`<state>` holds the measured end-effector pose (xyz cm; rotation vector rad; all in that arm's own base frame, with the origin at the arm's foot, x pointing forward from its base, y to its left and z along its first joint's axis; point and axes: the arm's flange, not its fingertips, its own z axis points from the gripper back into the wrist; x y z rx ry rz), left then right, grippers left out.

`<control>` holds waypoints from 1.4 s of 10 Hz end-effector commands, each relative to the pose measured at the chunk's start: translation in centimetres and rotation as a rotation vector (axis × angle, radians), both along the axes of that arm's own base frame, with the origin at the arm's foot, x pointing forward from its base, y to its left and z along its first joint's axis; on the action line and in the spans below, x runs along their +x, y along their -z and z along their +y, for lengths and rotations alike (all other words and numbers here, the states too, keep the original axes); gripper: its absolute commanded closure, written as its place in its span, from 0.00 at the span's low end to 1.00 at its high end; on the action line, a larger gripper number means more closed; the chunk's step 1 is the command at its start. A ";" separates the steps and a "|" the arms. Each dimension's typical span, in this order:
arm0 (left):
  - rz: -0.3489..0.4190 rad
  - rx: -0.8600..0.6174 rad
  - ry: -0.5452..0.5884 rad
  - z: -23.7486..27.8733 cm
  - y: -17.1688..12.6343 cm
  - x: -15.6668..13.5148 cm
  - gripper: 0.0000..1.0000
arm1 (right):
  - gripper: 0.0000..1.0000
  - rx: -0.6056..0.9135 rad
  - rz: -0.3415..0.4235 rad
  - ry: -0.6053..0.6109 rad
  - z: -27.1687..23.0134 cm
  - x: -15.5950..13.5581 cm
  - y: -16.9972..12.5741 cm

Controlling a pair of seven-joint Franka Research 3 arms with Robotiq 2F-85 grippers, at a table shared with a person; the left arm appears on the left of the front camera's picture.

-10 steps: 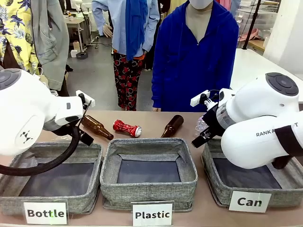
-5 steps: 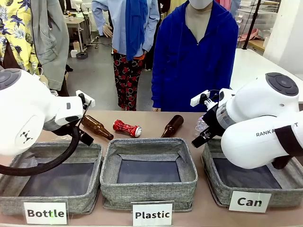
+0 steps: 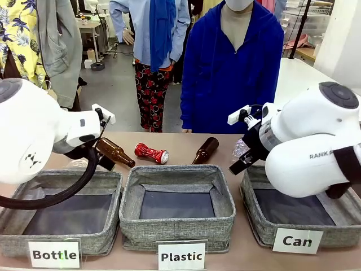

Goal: Sort the can waste into the basket.
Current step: Pick up the can waste from the table and place it in the right Fabric basket.

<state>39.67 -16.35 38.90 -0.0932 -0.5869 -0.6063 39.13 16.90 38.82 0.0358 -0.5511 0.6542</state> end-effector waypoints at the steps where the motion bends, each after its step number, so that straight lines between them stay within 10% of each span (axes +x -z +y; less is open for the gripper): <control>1: 0.094 -0.179 0.012 0.6 -4.8 -3.4 0.00 | 0.00 0.091 0.098 0.040 -1.1 -1.2 -5.5; 6: 0.209 -0.515 0.246 10.6 -10.5 -12.0 0.00 | 0.00 0.653 0.455 -0.036 -12.3 -7.5 -14.7; 11: 0.045 -1.048 -0.061 28.7 -1.9 -16.9 0.00 | 0.00 1.320 0.401 0.290 -31.9 -10.3 -8.0; 14: 0.011 -1.258 -0.262 27.9 2.8 -17.4 0.00 | 0.00 1.449 0.354 0.471 -36.8 -11.3 -5.0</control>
